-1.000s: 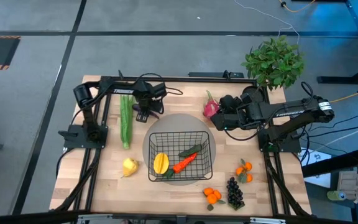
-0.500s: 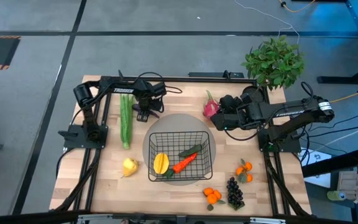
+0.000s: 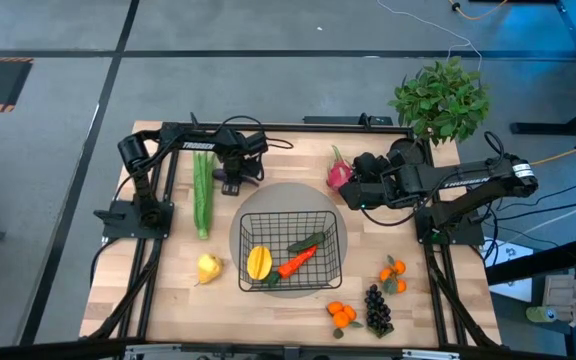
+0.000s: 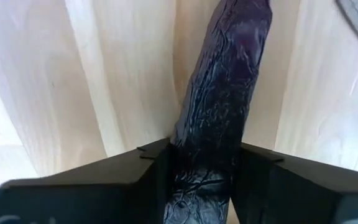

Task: Build produce basket
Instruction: Put the eggplant into the wire basket

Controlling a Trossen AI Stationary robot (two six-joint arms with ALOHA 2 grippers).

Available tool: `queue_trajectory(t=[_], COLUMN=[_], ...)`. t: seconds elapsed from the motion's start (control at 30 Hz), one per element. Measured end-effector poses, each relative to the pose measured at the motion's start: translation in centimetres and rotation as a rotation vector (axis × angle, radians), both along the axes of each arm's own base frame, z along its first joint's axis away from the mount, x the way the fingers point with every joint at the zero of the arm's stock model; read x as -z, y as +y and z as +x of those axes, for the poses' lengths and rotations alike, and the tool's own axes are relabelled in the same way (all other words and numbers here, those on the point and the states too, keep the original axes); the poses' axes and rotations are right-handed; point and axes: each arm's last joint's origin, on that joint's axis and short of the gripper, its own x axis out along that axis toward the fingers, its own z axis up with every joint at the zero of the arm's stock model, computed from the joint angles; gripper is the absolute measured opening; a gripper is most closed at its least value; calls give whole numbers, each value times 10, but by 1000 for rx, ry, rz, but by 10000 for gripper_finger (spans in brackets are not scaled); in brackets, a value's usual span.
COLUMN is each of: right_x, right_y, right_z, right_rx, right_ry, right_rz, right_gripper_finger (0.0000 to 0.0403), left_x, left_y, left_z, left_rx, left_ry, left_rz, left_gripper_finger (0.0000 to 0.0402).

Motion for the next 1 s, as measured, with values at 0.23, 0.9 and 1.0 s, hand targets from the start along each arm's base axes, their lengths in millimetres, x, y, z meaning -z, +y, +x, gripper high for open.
queue_trajectory(t=[0.23, 0.9, 1.0], right_x=[0, 0, 0], right_y=[0, 0, 0], right_z=[0, 0, 0], right_rx=[0, 0, 0], right_ry=[0, 0, 0], right_rz=[0, 0, 0], right_gripper_finger=[204, 204, 204], left_x=[0, -1, -6], left_y=[0, -12, -15], left_z=[1, 12, 17], left_rx=[-140, -469, -466], left_ry=[-27, -77, -107], left_rz=[4, 191, 277], left_gripper_finger=[95, 97, 97])
